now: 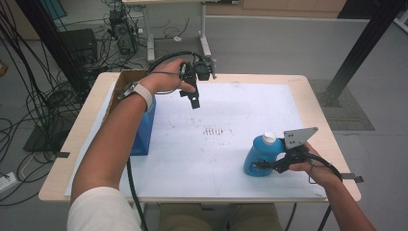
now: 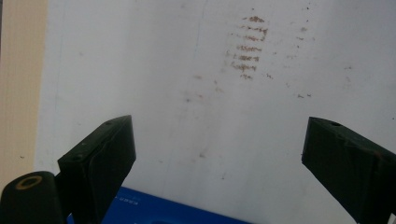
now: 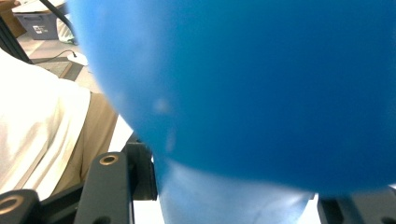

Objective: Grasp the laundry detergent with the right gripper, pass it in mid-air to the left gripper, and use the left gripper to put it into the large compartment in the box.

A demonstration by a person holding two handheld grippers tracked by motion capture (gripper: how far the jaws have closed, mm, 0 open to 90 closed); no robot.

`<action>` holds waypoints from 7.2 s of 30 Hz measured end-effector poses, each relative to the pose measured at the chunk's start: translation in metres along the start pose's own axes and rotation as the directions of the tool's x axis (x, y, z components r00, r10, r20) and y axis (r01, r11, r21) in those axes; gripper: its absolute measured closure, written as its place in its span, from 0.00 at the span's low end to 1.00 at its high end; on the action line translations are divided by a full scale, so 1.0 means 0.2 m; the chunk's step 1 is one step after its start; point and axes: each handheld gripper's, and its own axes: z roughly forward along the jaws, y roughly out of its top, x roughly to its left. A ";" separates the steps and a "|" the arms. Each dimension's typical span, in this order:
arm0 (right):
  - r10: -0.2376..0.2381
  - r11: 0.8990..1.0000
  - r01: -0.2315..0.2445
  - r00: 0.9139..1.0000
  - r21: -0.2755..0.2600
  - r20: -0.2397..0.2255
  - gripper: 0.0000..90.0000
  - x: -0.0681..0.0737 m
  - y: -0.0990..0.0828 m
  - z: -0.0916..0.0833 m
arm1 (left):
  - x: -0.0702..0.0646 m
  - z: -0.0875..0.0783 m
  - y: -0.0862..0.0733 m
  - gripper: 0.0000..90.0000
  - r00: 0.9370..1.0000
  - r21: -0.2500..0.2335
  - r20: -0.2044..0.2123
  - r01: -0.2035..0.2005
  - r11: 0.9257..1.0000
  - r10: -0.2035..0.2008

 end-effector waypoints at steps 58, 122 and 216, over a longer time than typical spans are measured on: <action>-0.002 1.000 0.002 1.000 -0.001 -0.006 0.48 0.00 0.00 0.00 | 0.00 0.00 0.00 0.11 1.000 -0.003 -0.001 0.003 1.000 -0.003; 0.007 1.000 -0.007 1.000 0.003 -0.001 0.48 -0.01 0.07 0.00 | -0.15 -0.11 -0.03 0.09 0.999 -0.030 -0.010 -0.034 0.999 0.034; -0.074 0.995 0.082 0.990 0.062 -0.120 0.48 -0.19 0.66 0.23 | -0.52 -0.45 0.09 0.06 0.982 -0.198 0.093 -0.142 0.970 0.163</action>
